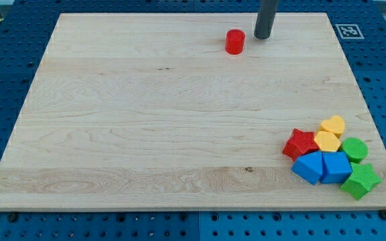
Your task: Move the red circle into the red star
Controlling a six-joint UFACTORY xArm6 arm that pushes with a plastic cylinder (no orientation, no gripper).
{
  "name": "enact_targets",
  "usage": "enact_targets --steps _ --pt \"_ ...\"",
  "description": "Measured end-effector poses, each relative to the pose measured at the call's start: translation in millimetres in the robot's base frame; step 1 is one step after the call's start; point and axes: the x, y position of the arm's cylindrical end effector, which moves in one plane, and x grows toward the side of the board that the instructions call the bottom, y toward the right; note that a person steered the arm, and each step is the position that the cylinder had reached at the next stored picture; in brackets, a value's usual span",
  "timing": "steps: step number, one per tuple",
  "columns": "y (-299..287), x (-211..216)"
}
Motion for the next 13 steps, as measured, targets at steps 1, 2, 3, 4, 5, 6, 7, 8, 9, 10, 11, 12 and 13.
enact_targets --steps 1,2,3,4,5,6,7,8,9,10,11,12,13 --pt "-37.8 3.3" --pt "-77.0 3.3" --pt "-98.4 -5.6" --pt "-144.7 -7.9" --pt "-150.7 11.4" --pt "-122.4 19.6" --pt "-85.1 14.5" --pt "-58.8 18.4" --pt "-56.0 43.9" --pt "-44.1 73.6" --pt "-19.9 84.1" --pt "17.0 84.2" --pt "23.5 90.0"
